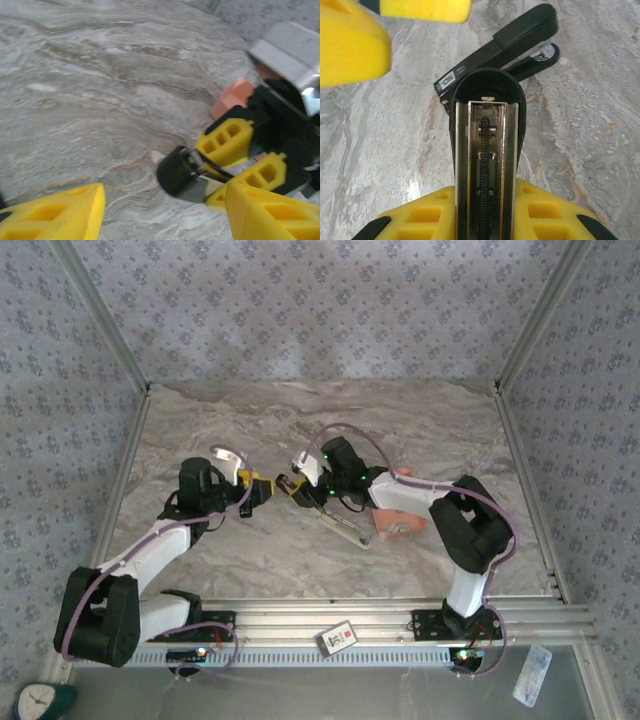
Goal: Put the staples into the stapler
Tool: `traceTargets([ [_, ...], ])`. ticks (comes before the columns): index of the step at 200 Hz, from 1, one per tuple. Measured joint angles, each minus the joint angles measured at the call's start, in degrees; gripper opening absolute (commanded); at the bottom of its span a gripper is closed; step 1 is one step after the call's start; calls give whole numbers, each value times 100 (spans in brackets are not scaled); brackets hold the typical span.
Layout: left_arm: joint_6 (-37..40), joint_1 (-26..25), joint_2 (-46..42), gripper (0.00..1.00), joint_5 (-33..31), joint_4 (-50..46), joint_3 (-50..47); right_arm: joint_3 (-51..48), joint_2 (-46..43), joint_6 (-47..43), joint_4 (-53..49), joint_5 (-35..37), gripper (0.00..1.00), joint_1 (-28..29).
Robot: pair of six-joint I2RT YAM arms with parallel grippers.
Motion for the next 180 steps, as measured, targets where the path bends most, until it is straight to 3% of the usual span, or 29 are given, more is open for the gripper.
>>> traceTargets([
  [59, 1102, -518, -706, 55, 234, -114, -98, -400, -282, -772, 201, -680, 13, -37],
  [91, 2253, -813, -1069, 56, 201, -1633, 557, -509, -485, -1099, 205, -960, 13, -37],
  [139, 4162, -824, -1220, 56, 173, -3803, 1609, -636, -599, -1469, 308, -1207, 11, 4],
  [180, 5165, -824, -1259, 57, -52, -4811, 1655, -754, -750, -1753, 323, -1266, 12, 219],
])
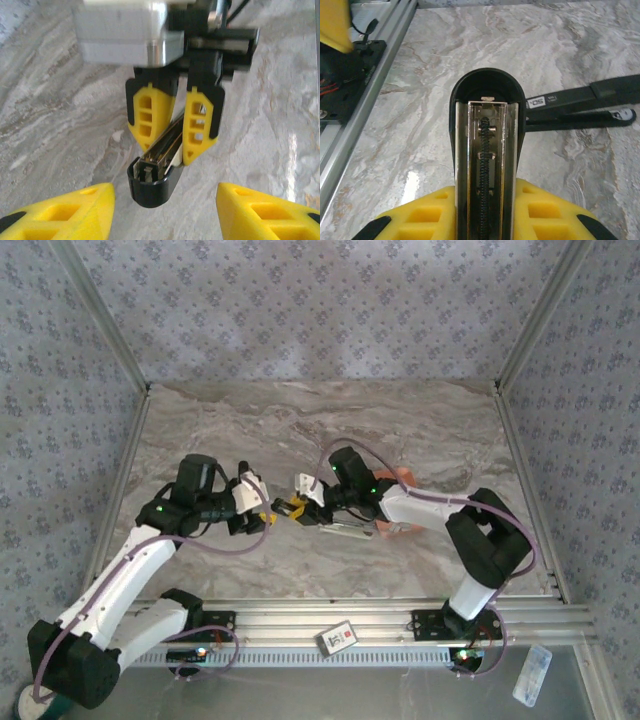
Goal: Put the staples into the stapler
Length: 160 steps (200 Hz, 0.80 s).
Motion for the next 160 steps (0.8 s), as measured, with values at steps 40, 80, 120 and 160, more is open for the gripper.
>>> traceTargets([
  [40, 330, 0, 155, 58, -192, -190, -61, -22, -155, -127, 11, 7, 12, 234],
  [80, 354, 0, 195, 55, -201, -197, -227, -24, -195, -221, 48, 72, 12, 426],
  [120, 413, 0, 195, 51, -50, -212, -269, -24, -195, -245, 63, 125, 12, 479],
  [160, 494, 0, 188, 37, 35, -234, -313, -24, -195, -245, 111, 164, 12, 516],
])
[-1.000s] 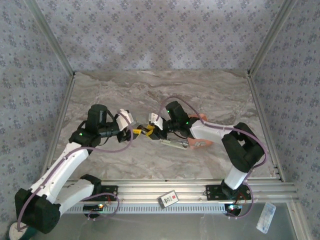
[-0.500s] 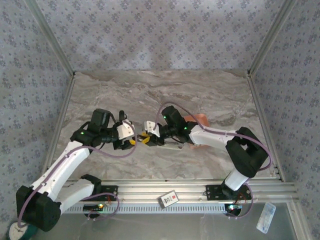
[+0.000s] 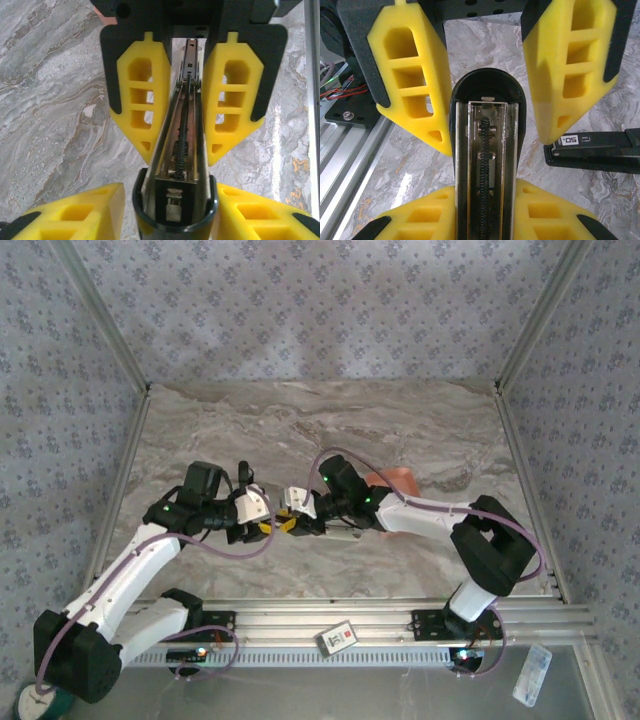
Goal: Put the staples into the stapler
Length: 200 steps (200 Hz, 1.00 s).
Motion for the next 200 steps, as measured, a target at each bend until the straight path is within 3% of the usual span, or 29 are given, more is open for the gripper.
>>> traceTargets([
  [17, 4, 0, 0, 29, 46, -57, 0, -2, 0, -7, 20, 22, 17, 0],
  [41, 35, 0, 0, 22, 68, -146, 2, -81, -44, -20, 59, 59, 36, 20],
  [72, 46, -44, 42, 19, -289, -586, 109, -286, -398, 748, 149, 323, 48, 7],
  [138, 44, -127, 302, 7, -1552, -1818, 970, -435, -1115, 3519, -393, 1353, 49, -227],
  [200, 111, -664, 833, 3, -2677, -2704, 1563, -885, -1113, 5794, -1394, 2208, 49, -188],
])
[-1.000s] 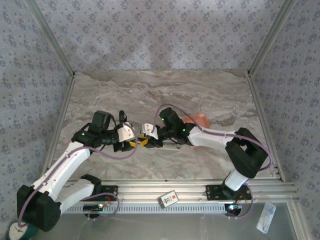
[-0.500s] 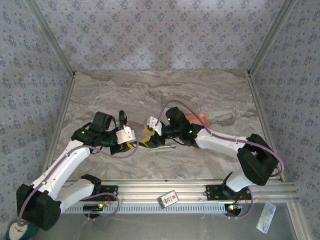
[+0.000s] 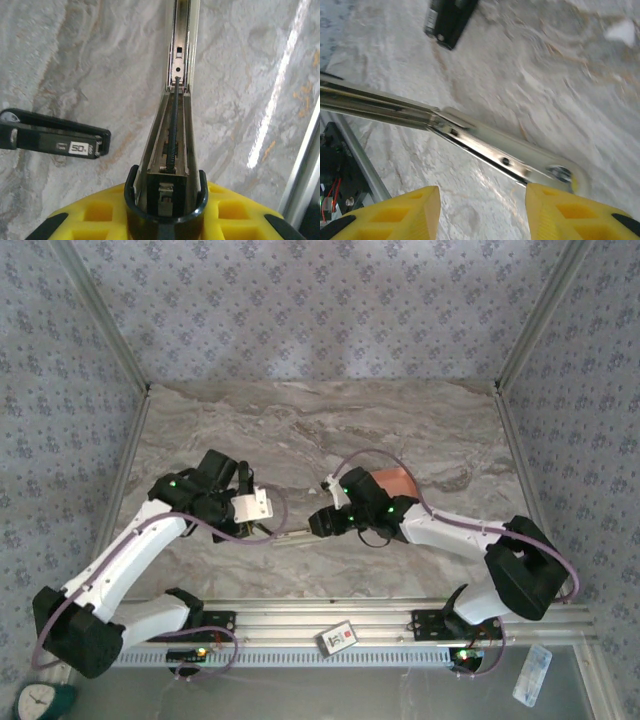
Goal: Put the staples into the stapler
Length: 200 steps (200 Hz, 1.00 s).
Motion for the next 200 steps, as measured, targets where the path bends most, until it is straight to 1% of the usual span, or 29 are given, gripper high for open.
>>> traceTargets([
  [30, 42, -192, 278, 2, -315, -352, 188, -20, 186, 579, -101, 101, 48, -2],
  [71, 13, -256, 553, 2, -540, -520, 424, -42, 688, 1189, -28, -55, 39, 42],
  [98, -46, -267, 621, 2, -566, -533, 518, -96, 876, 1486, 188, -197, 33, 131],
  [129, -87, -284, 638, 2, -568, -533, 522, -149, 1075, 1709, 439, -330, 30, 144],
  [136, -87, -295, 656, 2, -568, -533, 527, -149, 1123, 1742, 492, -356, 31, 144],
  [147, -90, -310, 699, 2, -570, -535, 527, -164, 1178, 1808, 570, -398, 35, 138],
  [164, -87, -321, 750, 2, -603, -535, 549, -247, 1180, 1880, 717, -481, 49, 125],
  [169, -87, -334, 756, 2, -614, -535, 553, -278, 1178, 1904, 774, -511, 51, 111],
  [181, -87, -361, 772, 2, -636, -542, 562, -337, 1132, 1976, 883, -553, 51, 74],
  [200, -87, -387, 787, 2, -678, -549, 579, -446, 1016, 2020, 944, -546, 47, -22],
])
